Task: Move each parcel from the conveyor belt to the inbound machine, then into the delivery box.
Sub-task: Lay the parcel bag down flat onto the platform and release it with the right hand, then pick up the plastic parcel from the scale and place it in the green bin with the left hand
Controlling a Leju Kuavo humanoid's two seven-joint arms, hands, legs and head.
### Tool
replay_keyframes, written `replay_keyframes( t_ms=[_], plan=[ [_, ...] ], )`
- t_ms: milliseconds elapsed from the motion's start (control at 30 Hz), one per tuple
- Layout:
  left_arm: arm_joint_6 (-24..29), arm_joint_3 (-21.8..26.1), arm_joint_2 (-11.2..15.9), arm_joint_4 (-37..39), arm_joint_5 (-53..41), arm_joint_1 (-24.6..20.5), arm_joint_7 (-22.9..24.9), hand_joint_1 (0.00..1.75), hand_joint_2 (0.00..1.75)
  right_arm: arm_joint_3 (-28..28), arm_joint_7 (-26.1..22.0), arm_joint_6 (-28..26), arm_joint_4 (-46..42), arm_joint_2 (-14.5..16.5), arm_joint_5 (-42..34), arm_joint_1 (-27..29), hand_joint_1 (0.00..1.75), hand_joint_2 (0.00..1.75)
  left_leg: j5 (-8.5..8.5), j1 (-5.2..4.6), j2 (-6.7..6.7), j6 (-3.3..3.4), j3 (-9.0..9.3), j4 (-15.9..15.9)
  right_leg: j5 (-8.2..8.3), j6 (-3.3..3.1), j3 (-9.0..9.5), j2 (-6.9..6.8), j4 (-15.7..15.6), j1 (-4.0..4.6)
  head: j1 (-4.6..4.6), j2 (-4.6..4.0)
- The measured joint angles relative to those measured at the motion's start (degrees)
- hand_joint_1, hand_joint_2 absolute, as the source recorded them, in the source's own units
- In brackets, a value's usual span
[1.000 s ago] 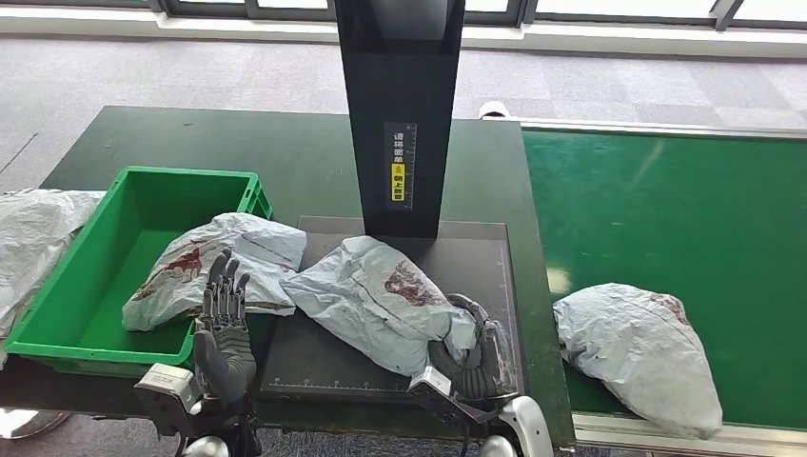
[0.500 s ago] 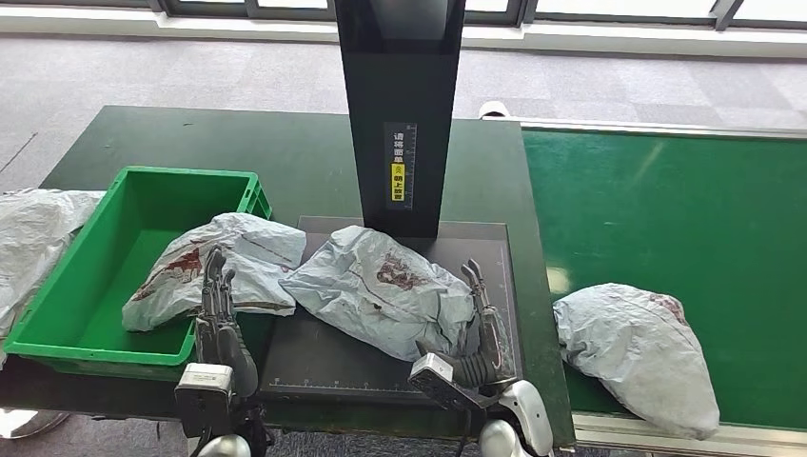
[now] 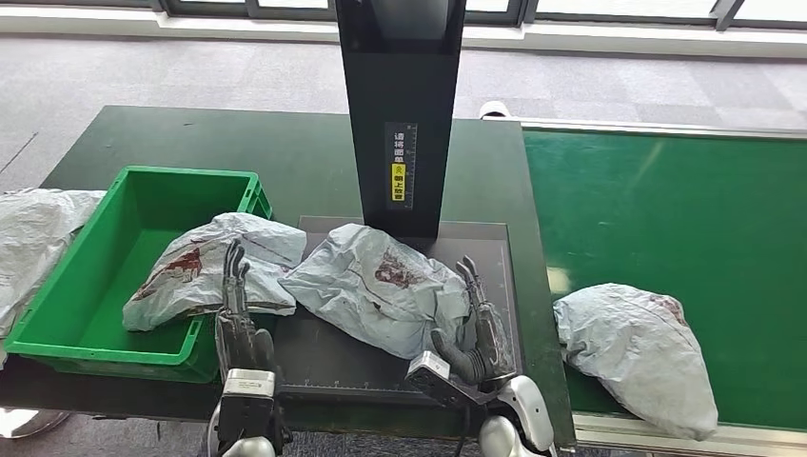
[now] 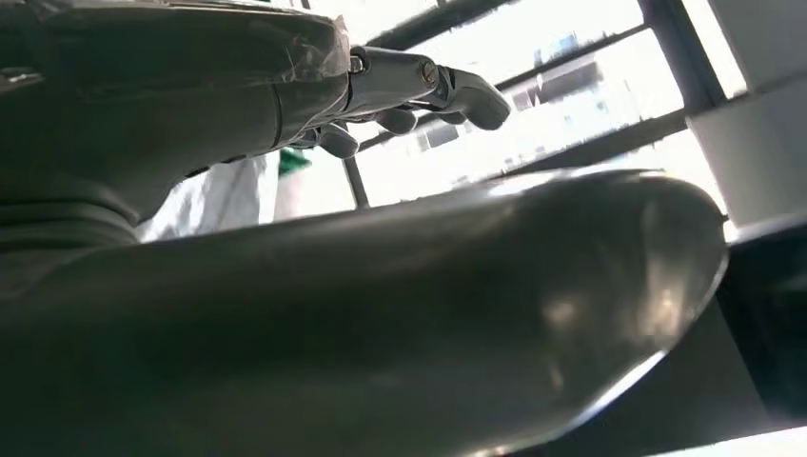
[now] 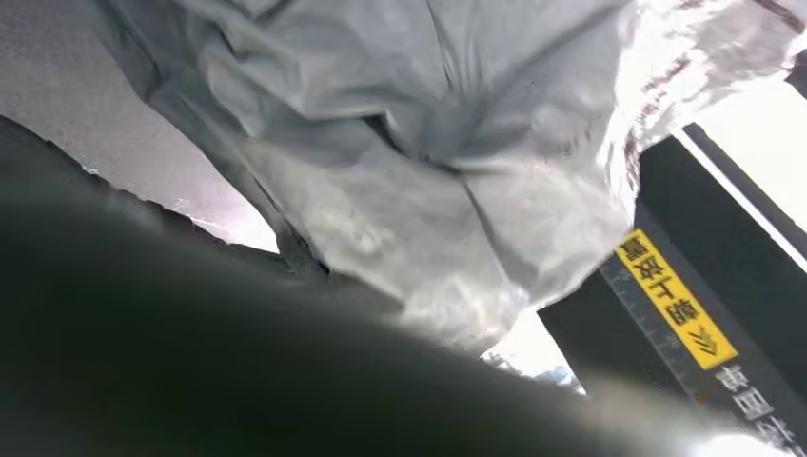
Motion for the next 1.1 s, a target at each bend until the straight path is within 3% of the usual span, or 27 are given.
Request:
replay_keyframes(
  t_ms=[33, 200, 333, 433, 600, 867, 1100],
  plan=[
    [-1.3, -0.6, 0.2, 0.1, -0.5, -0.2, 0.2, 0.00, 0.00, 0.0, 0.1, 1.3, -1.8, 0.0, -0.2, 0.7, 0.00, 1.75, 0.00, 0.00, 0.00, 0.00, -0.01, 0.0, 0.00, 0.00, -0.01, 0.00, 0.0, 0.00, 0.00, 0.00],
    [-5.6, -2.1, 0.7, 0.0, -4.6, -0.5, 0.4, 0.00, 0.00, 0.1, -2.8, 6.2, -16.5, 0.0, -5.9, 5.7, 0.00, 1.75, -0.01, -0.01, -0.02, 0.00, -0.08, 0.0, -0.01, 0.00, -0.09, -0.01, 0.0, 0.00, -0.01, 0.00],
    [-6.1, -4.3, 1.3, -0.8, -11.1, -1.0, 0.5, 0.00, 1.75, -0.4, -8.2, 3.5, -29.9, 0.0, -12.3, 9.4, 0.00, 1.75, -0.01, -0.01, -0.01, -0.01, -0.10, 0.0, -0.01, 0.00, -0.14, -0.02, 0.0, -0.01, 0.00, 0.00],
    [-7.4, -6.2, 1.7, -0.7, -16.6, -2.2, 2.1, 0.00, 1.75, -1.3, -11.9, 4.7, -38.2, 0.0, -17.1, 12.0, 0.00, 1.75, -0.02, -0.02, -0.02, 0.00, -0.10, 0.0, -0.01, 0.01, -0.14, -0.04, 0.0, -0.02, 0.00, 0.00],
    [-9.2, -9.2, 1.8, 2.8, -22.0, -6.5, 4.3, 0.00, 1.75, -1.9, -12.9, 7.6, -46.2, -1.0, -22.2, 14.6, 0.00, 1.75, 0.01, -0.02, 0.01, 0.01, -0.07, 0.0, 0.06, 0.03, -0.10, -0.02, 0.0, -0.02, 0.00, 0.00],
    [-8.6, -13.4, 1.4, 15.5, -34.8, -12.8, 12.0, 0.00, 1.75, -2.6, -12.9, 9.3, -48.3, -2.0, -21.6, 14.6, 0.00, 1.75, 0.08, -0.03, 0.00, 0.04, -0.06, 0.0, 0.12, 0.04, -0.07, -0.03, 0.0, -0.02, 0.00, 0.00],
    [-8.0, -14.7, 0.1, 28.2, -38.8, -17.4, 14.8, 0.00, 1.75, -3.1, -12.9, 9.6, -48.3, -2.0, -19.6, 14.2, 0.00, 1.75, 0.08, -0.03, 0.00, 0.04, -0.07, 0.0, 0.13, 0.03, -0.09, -0.02, 0.0, -0.02, 0.00, 0.01]
  ],
)
